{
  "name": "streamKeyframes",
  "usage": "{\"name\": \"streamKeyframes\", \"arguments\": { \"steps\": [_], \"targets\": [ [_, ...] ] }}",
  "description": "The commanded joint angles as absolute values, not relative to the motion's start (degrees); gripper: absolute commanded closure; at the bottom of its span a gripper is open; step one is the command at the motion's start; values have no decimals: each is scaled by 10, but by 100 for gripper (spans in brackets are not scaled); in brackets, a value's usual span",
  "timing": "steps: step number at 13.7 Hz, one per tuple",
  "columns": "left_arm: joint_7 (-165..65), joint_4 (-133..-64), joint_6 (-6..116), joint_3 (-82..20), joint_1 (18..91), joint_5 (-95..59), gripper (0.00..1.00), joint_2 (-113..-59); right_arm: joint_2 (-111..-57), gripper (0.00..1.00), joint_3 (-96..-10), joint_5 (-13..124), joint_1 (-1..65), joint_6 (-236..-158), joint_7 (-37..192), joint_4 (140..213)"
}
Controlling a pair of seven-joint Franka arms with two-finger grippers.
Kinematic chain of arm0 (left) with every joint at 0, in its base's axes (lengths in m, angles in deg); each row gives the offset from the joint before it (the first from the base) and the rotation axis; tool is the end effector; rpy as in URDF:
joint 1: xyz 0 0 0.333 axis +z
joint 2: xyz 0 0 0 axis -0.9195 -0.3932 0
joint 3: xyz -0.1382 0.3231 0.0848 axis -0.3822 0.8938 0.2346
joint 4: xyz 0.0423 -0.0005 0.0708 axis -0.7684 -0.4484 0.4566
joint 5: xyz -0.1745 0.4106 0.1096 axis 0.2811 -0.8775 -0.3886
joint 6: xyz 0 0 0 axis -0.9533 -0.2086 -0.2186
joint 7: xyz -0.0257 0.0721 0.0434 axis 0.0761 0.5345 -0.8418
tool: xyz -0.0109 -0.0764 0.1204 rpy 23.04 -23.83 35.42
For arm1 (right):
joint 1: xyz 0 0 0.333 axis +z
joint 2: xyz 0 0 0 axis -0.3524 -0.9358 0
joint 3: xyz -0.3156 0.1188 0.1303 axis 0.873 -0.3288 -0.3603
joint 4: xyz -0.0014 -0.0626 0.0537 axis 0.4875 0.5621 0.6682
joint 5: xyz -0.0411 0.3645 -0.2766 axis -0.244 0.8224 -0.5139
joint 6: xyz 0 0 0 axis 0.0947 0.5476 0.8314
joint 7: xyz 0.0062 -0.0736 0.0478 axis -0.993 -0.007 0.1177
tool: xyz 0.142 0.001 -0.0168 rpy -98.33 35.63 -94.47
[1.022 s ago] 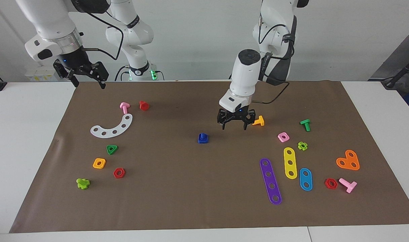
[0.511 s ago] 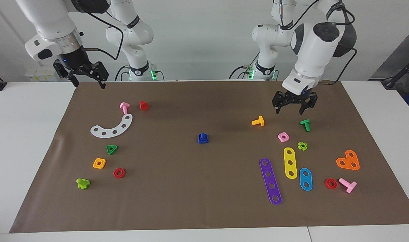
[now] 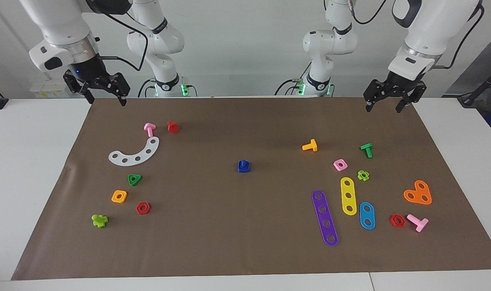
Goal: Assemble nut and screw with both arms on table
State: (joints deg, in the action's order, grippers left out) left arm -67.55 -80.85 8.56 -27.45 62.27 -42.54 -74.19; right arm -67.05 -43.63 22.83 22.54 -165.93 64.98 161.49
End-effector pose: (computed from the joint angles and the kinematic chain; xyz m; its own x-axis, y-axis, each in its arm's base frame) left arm 0.6113 -0.0451 0.6470 0.9934 -0.1061 0.0428 -0.1068 -0.9942 0.0145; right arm 0.6036 -0.0071 0.6585 0.9969 -0.0772 -0.0143 -0.0767 -0.9966 0.0304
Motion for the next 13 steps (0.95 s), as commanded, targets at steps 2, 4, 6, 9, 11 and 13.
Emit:
{"name": "streamKeyframes", "arguments": {
  "steps": [2, 4, 6, 9, 11, 13],
  "targets": [
    [-682, -748, 39, -282, 632, -419, 0, -769, -663, 0, -438, 227, 222, -1663, 674, 1619],
    [-683, -764, 44, -283, 632, -419, 0, -762, -663, 0, -438, 227, 223, -1661, 673, 1619],
    [-683, -765, 38, -283, 633, -418, 0, -762, -663, 0, -438, 227, 222, -1659, 674, 1619],
    [-683, -768, 38, -282, 634, -419, 0, -760, -663, 0, -438, 227, 222, -1659, 674, 1619],
    [-684, -768, 36, -281, 642, -419, 0, -760, -663, 0, -438, 227, 222, -1659, 674, 1619],
    [-683, -769, 37, -281, 642, -419, 0, -760, -663, 0, -438, 227, 222, -1659, 674, 1619]
  ]
}}
